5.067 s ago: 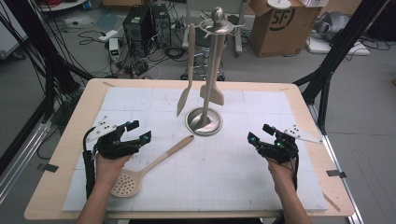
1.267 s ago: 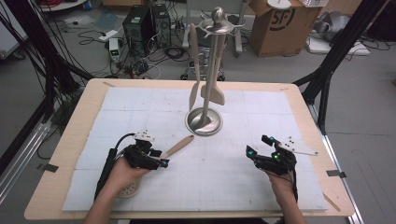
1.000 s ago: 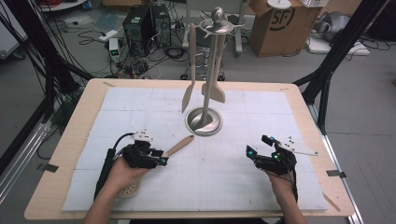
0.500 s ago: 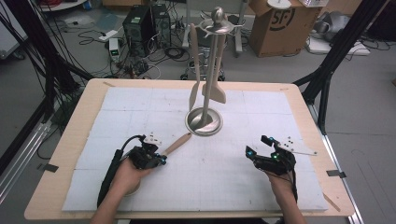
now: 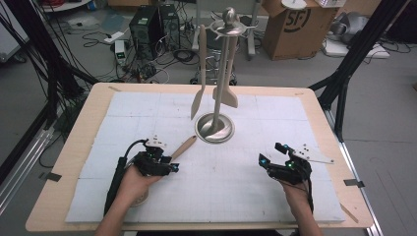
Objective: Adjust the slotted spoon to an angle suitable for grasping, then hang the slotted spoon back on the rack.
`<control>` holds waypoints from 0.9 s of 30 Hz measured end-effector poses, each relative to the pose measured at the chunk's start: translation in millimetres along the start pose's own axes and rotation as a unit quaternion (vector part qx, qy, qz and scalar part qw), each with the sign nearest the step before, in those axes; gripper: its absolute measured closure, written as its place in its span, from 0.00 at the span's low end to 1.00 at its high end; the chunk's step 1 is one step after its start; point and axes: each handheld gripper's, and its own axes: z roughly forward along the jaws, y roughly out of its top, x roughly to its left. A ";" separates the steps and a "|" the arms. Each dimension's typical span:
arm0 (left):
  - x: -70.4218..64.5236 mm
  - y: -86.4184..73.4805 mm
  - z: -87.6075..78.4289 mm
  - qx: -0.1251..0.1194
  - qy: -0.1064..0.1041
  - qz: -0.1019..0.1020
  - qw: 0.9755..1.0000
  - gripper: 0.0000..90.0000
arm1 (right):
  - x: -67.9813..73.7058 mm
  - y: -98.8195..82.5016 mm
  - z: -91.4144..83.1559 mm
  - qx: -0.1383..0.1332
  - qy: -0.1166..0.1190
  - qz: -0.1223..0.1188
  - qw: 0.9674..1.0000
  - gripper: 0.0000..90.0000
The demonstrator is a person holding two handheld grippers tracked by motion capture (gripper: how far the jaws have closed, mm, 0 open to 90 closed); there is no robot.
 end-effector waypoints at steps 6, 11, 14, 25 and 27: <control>6.7 -1.9 -4.1 -0.006 0.005 -0.014 1.000 0.57 | 0.4 -0.1 0.7 0.000 0.000 -0.002 1.000 0.18; 10.1 -3.8 -0.4 0.009 0.006 -0.022 1.000 0.56 | 0.2 -0.2 0.3 0.001 0.000 0.000 1.000 0.18; 13.1 -6.2 2.7 0.021 0.010 -0.029 0.999 0.54 | 0.2 -0.3 0.6 0.001 0.000 -0.001 1.000 0.18; 16.6 -9.2 6.1 0.028 0.017 -0.034 0.999 0.52 | 0.9 -1.5 1.9 0.006 0.000 -0.001 1.000 0.18; 15.1 -10.4 8.1 0.030 0.021 -0.030 0.999 0.54 | 0.7 -1.7 2.3 0.006 0.000 -0.003 1.000 0.18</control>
